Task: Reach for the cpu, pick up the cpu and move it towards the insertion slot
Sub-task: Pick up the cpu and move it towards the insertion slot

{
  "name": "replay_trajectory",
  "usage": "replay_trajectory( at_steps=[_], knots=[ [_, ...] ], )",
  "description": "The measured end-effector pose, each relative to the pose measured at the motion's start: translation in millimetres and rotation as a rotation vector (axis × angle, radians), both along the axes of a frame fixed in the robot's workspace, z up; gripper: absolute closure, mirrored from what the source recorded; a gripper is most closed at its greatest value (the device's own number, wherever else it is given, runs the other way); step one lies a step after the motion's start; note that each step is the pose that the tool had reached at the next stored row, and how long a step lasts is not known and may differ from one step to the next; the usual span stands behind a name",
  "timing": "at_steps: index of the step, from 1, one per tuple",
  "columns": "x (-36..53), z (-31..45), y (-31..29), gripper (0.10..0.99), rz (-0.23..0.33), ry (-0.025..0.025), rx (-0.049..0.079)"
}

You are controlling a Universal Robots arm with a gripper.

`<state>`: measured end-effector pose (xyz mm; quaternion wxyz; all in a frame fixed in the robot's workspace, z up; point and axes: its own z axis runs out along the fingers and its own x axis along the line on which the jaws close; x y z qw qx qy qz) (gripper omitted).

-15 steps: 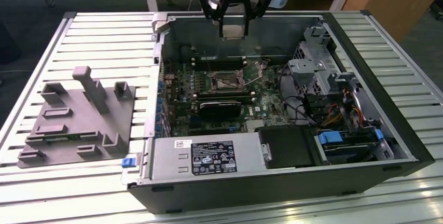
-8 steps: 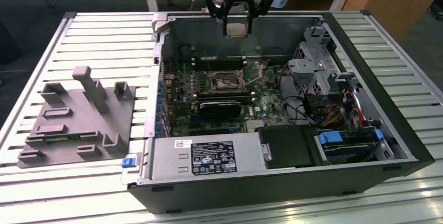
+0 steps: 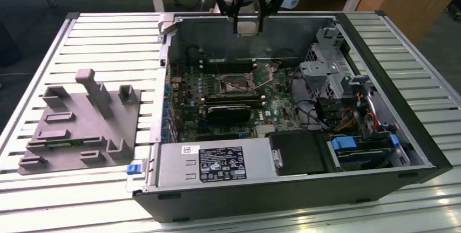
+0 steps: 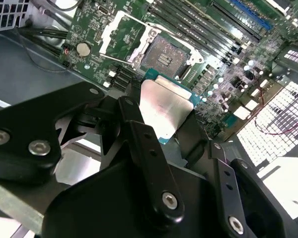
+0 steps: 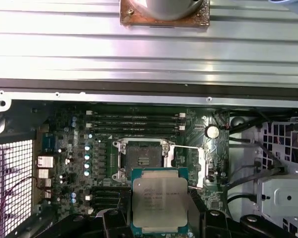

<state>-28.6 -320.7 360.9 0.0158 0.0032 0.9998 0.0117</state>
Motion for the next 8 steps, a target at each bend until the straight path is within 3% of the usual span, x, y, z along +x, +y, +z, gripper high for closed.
replay_trajectory(
  at_steps=[8],
  knots=[
    [0.0,1.1,0.3,0.549,0.0,-0.0001,0.001]
  ],
)
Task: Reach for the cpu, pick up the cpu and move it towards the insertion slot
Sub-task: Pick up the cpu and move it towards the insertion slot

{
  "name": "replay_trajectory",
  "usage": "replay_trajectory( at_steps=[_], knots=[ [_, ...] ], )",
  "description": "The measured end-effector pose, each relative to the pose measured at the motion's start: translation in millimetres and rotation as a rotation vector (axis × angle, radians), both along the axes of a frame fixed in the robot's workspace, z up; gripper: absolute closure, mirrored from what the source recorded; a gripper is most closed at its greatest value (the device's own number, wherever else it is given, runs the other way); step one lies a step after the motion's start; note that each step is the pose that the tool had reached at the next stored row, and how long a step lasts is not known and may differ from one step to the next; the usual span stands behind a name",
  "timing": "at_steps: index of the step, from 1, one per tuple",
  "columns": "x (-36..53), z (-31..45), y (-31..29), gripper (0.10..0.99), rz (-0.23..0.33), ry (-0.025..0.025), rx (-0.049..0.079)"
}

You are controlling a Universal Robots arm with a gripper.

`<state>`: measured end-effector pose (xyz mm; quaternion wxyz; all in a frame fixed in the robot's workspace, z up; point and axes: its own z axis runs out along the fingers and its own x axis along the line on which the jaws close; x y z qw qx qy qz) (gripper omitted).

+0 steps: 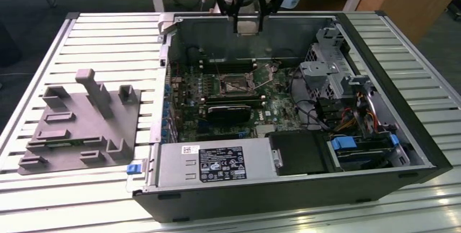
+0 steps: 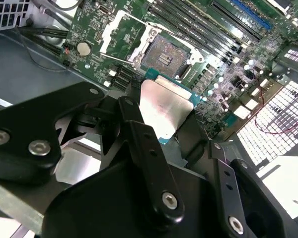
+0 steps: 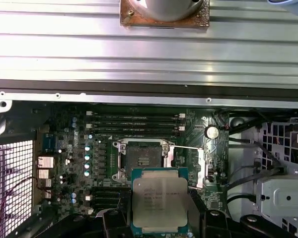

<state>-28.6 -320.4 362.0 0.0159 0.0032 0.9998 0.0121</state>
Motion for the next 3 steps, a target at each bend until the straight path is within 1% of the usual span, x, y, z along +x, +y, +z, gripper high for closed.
replay_trajectory(
  at_steps=[3],
  knots=[
    [0.0,0.0,0.0,0.549,0.0,0.0001,0.0]
  ],
)
